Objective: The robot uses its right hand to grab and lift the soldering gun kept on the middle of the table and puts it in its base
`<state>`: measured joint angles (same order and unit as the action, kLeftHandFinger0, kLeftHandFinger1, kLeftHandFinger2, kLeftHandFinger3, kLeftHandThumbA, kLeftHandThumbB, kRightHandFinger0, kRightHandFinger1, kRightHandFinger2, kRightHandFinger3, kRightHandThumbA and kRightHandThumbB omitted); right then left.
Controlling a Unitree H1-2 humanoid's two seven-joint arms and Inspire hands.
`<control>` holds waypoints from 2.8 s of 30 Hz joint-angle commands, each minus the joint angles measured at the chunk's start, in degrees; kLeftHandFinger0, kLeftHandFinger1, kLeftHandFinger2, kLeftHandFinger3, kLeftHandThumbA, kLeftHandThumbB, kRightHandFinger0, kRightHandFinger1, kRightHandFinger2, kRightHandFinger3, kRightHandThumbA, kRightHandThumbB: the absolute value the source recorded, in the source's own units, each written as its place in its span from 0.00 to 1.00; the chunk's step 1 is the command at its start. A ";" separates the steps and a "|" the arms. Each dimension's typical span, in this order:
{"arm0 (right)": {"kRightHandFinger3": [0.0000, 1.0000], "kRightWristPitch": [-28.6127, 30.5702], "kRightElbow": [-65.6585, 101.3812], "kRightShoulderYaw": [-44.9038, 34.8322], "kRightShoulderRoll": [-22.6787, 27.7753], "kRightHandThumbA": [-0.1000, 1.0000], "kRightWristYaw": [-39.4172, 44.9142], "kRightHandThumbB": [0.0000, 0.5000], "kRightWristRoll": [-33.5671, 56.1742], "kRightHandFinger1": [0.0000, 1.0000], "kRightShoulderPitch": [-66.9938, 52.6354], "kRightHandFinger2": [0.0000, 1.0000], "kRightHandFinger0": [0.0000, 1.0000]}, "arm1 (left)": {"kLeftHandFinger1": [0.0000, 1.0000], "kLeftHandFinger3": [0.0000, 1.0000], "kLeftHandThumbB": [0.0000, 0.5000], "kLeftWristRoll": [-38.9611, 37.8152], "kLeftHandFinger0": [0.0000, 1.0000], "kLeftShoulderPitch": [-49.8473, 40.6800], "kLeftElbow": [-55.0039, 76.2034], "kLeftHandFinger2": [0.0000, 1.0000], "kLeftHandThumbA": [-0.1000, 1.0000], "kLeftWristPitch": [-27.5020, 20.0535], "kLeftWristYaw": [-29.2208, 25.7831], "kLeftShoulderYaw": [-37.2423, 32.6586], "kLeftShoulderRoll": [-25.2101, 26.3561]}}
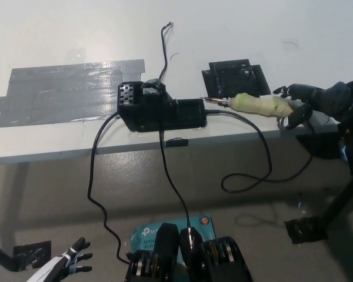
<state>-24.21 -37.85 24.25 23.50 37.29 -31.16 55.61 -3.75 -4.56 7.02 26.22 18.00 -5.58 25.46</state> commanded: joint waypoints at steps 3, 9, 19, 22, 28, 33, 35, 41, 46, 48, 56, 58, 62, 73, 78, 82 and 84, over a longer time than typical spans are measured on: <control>1.00 0.69 2.03 -0.12 0.71 0.36 -3.20 0.69 -0.63 1.00 0.68 1.00 1.00 | 0.88 1.00 0.28 0.02 1.00 -0.30 1.89 0.96 1.00 0.71 0.78 -0.03 1.62; 1.00 1.59 4.02 -0.96 -0.22 0.39 -6.31 0.64 -0.25 1.00 -1.54 1.00 1.00 | 0.86 1.00 0.28 0.17 1.00 -0.58 2.17 0.96 1.00 0.71 0.84 -0.36 1.37; 1.00 1.51 3.57 0.05 -1.76 0.39 -8.93 0.59 -1.44 1.00 -3.96 1.00 1.00 | 0.86 1.00 0.39 0.37 1.00 0.19 1.84 0.97 1.00 0.71 0.94 -0.97 1.19; 1.00 2.27 3.09 -0.10 -1.77 0.41 -9.68 0.58 -1.25 1.00 -4.23 1.00 1.00 | 0.82 1.00 0.44 0.28 1.00 0.43 1.79 0.95 1.00 0.71 0.79 -1.10 1.04; 1.00 1.83 2.10 -1.27 -2.28 0.36 -12.06 0.56 -0.78 1.00 -4.06 1.00 1.00 | 0.86 1.00 0.42 0.41 1.00 1.34 1.99 0.96 1.00 0.71 1.12 -1.77 1.46; 1.00 0.25 -0.60 2.01 -1.49 0.44 -5.98 0.60 -1.49 1.00 -2.32 1.00 1.00 | 0.81 1.00 0.43 0.06 1.00 2.03 1.54 0.94 1.00 0.71 1.15 -2.35 1.02; 1.00 0.78 -2.50 4.57 -1.11 0.47 -3.34 0.65 -2.63 1.00 -1.08 1.00 1.00 | 0.81 1.00 0.48 -0.34 1.00 2.43 1.01 0.94 1.00 0.71 1.41 -2.49 1.11; 1.00 -0.59 -4.36 6.11 -1.48 0.28 -4.38 0.75 -2.47 1.00 -0.75 1.00 0.77 | 0.83 1.00 0.46 -0.69 1.00 2.69 1.52 0.94 1.00 0.71 1.66 -3.09 1.17; 1.00 -1.35 -3.57 7.18 -1.65 0.27 -6.79 0.76 -4.88 1.00 -1.15 1.00 1.00 | 0.83 1.00 0.45 -0.78 1.00 3.36 1.42 0.92 1.00 0.71 2.28 -3.38 1.46; 1.00 -0.67 -3.21 8.79 -1.53 0.32 -7.93 0.84 -6.97 1.00 -1.36 1.00 0.86 | 0.79 1.00 0.50 -1.20 1.00 3.58 1.16 0.91 1.00 0.71 2.70 -3.29 1.40; 1.00 4.77 -0.87 9.09 -1.28 0.31 -18.76 0.86 -9.99 0.24 -5.12 0.54 0.00 | 0.80 1.00 0.64 -1.70 1.00 4.97 0.41 0.90 1.00 0.71 3.58 -3.80 1.15; 1.00 4.18 -1.04 9.55 -1.49 0.31 -18.49 0.84 -10.67 0.26 -5.28 0.55 0.01 | 0.79 1.00 0.63 -1.89 1.00 5.11 0.43 0.90 1.00 0.71 3.96 -3.80 1.08; 1.00 5.94 -2.96 9.06 -3.05 0.18 -21.65 0.82 -10.38 0.04 -6.10 0.36 0.00 | 0.81 1.00 0.65 -1.41 1.00 5.41 0.50 0.90 1.00 0.71 4.65 -4.19 1.45; 0.71 6.00 -1.74 13.83 -2.98 0.00 -19.63 0.12 -14.57 0.49 -7.94 0.51 0.05 | 0.85 1.00 0.77 -1.49 1.00 5.45 0.44 0.93 1.00 0.71 5.99 -4.21 1.53; 0.62 3.66 -0.59 14.16 -2.68 0.30 -14.29 0.10 -13.74 0.63 -8.59 0.69 0.12 | 0.80 1.00 0.85 -1.82 1.00 5.84 0.26 0.91 1.00 0.71 6.92 -4.41 1.84; 0.84 2.83 -2.65 14.35 -3.05 0.00 -10.13 0.14 -12.46 0.66 -7.86 0.77 0.18 | 0.83 1.00 0.90 -2.88 1.00 6.09 0.28 0.94 1.00 0.71 7.74 -4.39 2.24; 0.94 3.24 -3.28 15.12 -2.68 0.03 -8.58 0.42 -12.78 0.71 -7.60 0.75 0.35 | 0.82 1.00 0.89 -2.84 1.00 6.26 0.23 0.92 1.00 0.71 7.69 -4.44 2.20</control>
<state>-20.03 -38.30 36.66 21.00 14.35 -45.92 50.60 -4.99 0.60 6.76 26.21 23.79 -9.78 25.46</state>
